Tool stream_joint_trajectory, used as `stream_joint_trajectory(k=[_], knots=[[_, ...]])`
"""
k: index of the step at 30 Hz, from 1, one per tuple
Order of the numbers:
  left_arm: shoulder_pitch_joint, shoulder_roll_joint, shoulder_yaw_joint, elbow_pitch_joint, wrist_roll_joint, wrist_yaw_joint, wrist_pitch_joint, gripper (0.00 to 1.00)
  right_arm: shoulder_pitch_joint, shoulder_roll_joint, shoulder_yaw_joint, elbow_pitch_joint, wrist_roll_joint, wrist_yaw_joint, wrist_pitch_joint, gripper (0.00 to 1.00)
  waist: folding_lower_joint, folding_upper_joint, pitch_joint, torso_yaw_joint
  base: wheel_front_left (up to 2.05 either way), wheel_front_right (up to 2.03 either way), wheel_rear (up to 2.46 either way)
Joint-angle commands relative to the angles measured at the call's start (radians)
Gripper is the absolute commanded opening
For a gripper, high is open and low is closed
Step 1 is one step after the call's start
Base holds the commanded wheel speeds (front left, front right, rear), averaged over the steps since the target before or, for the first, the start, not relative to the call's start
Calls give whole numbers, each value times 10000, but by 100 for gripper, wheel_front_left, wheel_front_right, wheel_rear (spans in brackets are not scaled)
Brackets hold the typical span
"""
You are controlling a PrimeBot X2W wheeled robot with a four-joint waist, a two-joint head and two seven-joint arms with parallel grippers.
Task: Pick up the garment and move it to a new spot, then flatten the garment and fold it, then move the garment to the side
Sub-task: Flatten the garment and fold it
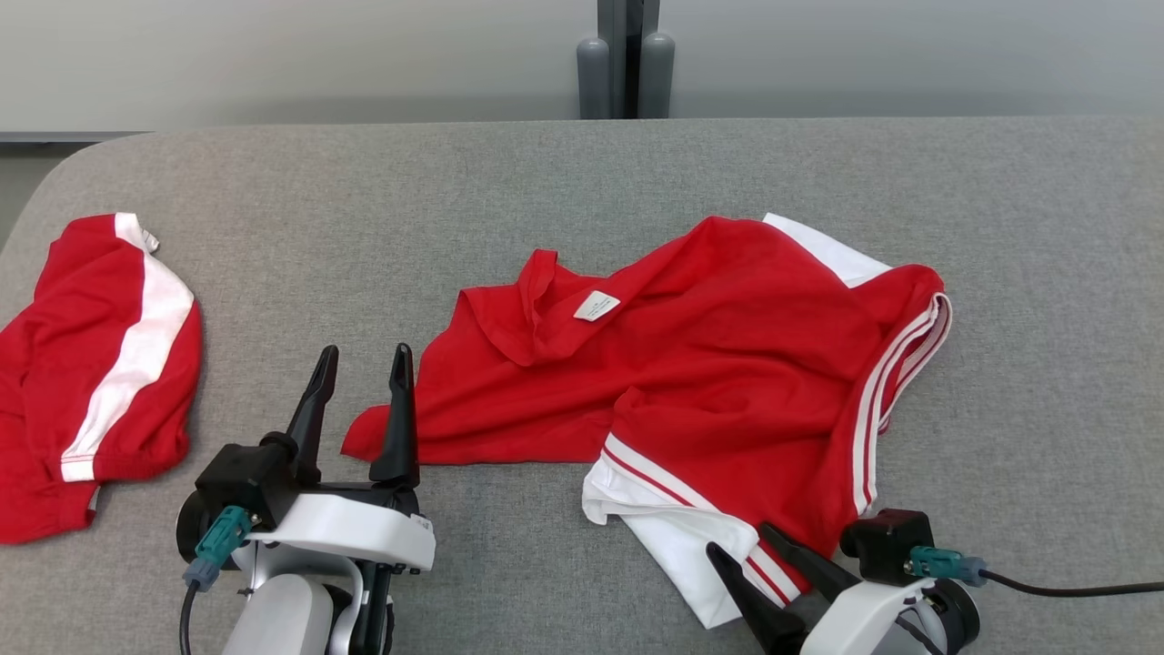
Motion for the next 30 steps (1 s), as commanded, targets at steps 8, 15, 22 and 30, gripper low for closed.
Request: stream_joint_trajectory(k=[8, 15, 22, 30], knots=[[-151, 35, -31, 10, -44, 15, -32, 100, -277, 79, 5, 389, -71, 5, -187, 100, 0, 0, 47, 165, 0, 0, 0], [-180, 37, 3, 36, -20, 3, -32, 100, -480, 116, 127, 670, -85, 5, -327, 98, 0, 0, 140, 300, 0, 0, 0], [-163, 35, 98, 51, -9, 9, -32, 100, -651, 20, 249, 762, -129, 5, -552, 0, 0, 0, 125, 268, 0, 0, 0], [5, 37, 220, 119, -2, 52, -33, 100, -669, -332, 16, 425, -452, 5, -729, 0, 0, 0, -109, -1, 0, 0, 0]])
